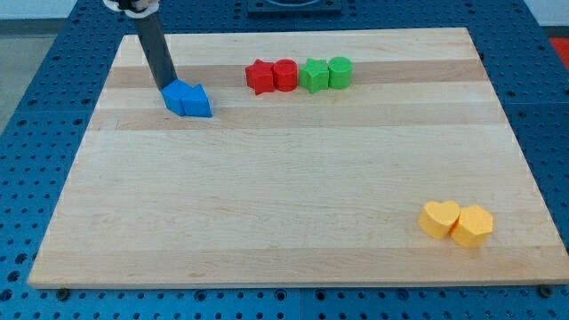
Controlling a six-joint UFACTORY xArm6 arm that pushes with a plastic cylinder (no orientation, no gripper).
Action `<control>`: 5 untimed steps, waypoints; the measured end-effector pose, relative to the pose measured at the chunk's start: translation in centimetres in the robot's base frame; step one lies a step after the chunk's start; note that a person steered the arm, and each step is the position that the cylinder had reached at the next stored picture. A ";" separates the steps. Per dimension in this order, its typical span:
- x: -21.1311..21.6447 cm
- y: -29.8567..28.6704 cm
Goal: Place the blue blocks diagonal to the yellow blocks
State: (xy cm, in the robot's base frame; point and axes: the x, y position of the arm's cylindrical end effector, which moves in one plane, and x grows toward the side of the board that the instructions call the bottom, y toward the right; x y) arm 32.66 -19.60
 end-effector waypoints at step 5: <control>5.7 5.7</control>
State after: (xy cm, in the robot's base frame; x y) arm 38.37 -13.90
